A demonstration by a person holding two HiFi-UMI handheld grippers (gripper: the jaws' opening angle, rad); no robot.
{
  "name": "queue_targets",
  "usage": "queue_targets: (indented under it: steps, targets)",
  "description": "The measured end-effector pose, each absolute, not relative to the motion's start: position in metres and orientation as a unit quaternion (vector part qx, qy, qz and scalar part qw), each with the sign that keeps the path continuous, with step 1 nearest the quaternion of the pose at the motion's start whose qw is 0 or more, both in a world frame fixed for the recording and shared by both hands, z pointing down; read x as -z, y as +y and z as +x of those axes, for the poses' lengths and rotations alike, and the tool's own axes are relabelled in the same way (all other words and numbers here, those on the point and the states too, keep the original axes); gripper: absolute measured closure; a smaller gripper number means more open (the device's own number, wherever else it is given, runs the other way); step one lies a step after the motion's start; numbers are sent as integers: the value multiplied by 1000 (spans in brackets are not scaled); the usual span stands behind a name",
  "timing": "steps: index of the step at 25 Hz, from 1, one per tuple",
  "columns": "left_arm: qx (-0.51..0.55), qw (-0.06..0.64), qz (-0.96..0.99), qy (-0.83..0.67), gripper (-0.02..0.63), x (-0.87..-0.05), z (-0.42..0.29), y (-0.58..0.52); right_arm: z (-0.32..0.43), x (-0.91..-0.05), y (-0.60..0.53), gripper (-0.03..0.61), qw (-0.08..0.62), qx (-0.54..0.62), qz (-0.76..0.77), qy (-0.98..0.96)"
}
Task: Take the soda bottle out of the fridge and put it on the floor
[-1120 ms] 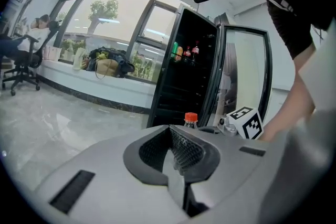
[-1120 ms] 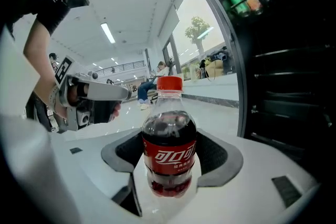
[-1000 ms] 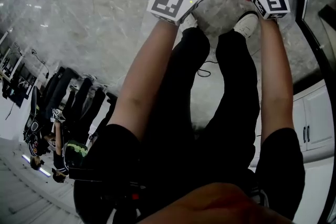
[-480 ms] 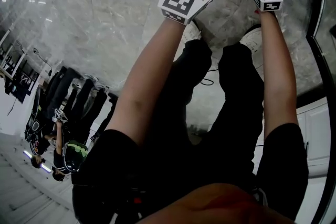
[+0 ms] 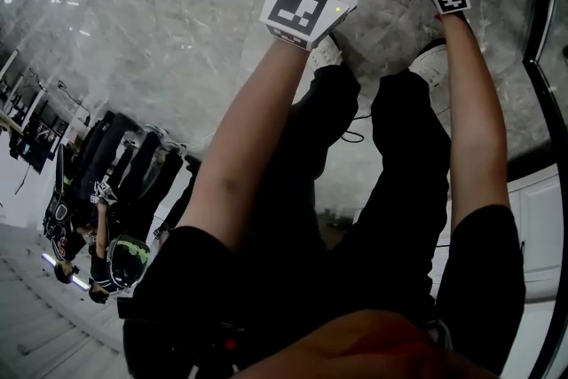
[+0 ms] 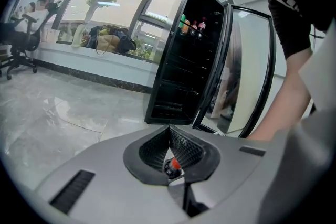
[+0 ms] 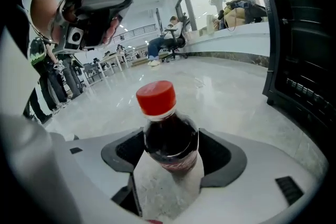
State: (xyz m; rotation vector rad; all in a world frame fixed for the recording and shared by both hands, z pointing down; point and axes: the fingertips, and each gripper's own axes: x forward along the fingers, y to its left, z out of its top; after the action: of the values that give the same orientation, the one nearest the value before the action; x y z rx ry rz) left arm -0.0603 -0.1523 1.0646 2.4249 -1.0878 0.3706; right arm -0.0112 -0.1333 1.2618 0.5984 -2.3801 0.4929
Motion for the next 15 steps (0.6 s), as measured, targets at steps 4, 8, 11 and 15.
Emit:
queue_targets:
  steps: [4,8,11,15]
  targets:
    - [-135,229,878,-397,609,-1051,-59,-144,0,-1246,-132,272,313,-200,246,-895]
    - [-134,229,877,-401,609,-1023,-60,-132,14,-1204,-123,272,311,-193,259,-894]
    - [-131,226,879,-399,609,-987,-56,-129,19,-1149,-118,272,298,-183,264,-899]
    - [-120,214,884,-398,609,-922,-49,-131,17,-1045,-123,272,248,-173,281,-911]
